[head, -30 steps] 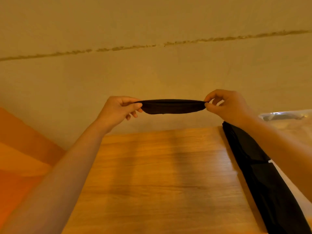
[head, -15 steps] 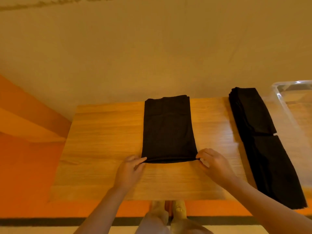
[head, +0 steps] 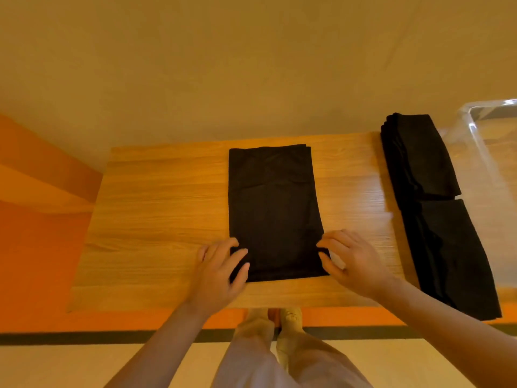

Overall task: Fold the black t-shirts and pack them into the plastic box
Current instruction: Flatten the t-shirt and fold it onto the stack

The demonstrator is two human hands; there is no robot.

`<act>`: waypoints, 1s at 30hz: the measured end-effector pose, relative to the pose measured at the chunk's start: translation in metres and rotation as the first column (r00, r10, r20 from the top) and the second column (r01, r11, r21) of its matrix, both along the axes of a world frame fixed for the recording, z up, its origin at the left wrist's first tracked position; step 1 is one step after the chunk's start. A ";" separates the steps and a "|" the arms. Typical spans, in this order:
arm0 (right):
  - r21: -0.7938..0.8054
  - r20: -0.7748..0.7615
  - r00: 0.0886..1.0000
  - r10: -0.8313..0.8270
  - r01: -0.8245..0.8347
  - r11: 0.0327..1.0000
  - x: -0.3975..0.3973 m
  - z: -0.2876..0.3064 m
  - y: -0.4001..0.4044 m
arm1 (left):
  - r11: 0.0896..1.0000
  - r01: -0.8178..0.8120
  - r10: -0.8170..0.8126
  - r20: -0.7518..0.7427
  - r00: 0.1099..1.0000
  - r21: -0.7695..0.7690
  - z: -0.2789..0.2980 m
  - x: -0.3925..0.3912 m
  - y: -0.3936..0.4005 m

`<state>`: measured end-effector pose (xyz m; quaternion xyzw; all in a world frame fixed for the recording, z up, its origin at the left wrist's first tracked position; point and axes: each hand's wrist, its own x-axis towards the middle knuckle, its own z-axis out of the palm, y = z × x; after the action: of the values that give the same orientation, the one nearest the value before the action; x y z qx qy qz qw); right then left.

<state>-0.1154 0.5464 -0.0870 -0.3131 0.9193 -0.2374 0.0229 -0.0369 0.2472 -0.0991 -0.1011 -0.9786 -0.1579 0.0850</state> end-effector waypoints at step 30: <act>0.397 0.046 0.985 -0.167 0.136 0.908 -0.076 -0.053 -0.083 | 0.981 -0.112 0.153 0.281 0.947 -0.157 -0.048 -0.119 0.025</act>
<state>-0.1910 0.4637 -0.1402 -0.2204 0.9680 -0.0619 0.1028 -0.1557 0.2717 -0.1470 -0.0163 -0.9936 -0.0962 -0.0573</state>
